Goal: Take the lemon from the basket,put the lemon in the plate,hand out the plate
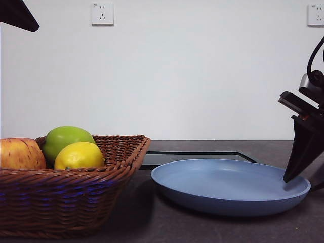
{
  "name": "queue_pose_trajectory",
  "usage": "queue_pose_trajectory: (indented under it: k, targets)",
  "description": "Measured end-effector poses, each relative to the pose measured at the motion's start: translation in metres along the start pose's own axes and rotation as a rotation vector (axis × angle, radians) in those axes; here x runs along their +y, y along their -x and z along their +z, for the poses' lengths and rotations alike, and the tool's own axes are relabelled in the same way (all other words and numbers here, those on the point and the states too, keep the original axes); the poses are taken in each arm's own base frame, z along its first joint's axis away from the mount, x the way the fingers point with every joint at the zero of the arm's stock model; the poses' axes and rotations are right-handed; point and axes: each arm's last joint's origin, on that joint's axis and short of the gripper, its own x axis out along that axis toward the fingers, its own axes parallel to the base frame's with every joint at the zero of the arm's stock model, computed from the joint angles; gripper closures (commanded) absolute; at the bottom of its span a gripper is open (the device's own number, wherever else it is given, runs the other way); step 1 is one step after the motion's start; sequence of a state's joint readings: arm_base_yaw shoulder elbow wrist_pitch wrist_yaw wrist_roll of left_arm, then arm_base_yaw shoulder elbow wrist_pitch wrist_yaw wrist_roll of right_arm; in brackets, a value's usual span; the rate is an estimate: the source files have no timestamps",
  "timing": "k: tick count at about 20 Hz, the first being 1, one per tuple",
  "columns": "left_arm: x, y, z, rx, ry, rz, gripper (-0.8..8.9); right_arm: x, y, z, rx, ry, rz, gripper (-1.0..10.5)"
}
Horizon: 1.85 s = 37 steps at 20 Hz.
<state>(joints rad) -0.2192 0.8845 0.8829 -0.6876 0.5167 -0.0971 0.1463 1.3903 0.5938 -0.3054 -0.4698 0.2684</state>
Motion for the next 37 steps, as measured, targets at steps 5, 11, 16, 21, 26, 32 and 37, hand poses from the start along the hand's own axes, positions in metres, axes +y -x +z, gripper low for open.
queue_pose_trajectory:
  k: [5, 11, 16, 21, 26, 32, 37]
  targets:
    - [0.0, 0.0, -0.001, 0.005, 0.004, 0.0, 8.03, 0.001, 0.0, 0.001, -0.009, 0.004, -0.004, 9.4]
    - [-0.006, -0.003, -0.002, 0.026, 0.03, -0.031, 4.34, 0.011, 0.02, 0.0, -0.074, 0.036, 0.007, 9.4]
    - [-0.017, -0.01, -0.004, 0.043, 0.038, 0.024, 4.34, 0.017, 0.051, -0.008, -0.129, 0.027, -0.007, 9.4]
    - [-0.024, -0.047, 0.007, 0.172, 0.046, 0.134, 4.35, 0.029, 0.087, -0.003, -0.163, 0.026, -0.105, 9.4]
    - [-0.022, -0.102, 0.005, 0.414, 0.041, 0.247, 4.35, 0.038, 0.103, -0.002, -0.219, 0.065, -0.086, 9.4]
    - [-0.01, -0.148, -0.007, 0.518, 0.048, 0.29, 4.35, 0.042, 0.111, -0.005, -0.231, 0.071, -0.082, 9.4]
    - [0.0, -0.174, -0.016, 0.561, 0.049, 0.33, 4.35, 0.042, 0.111, -0.005, -0.231, 0.071, -0.082, 9.4]
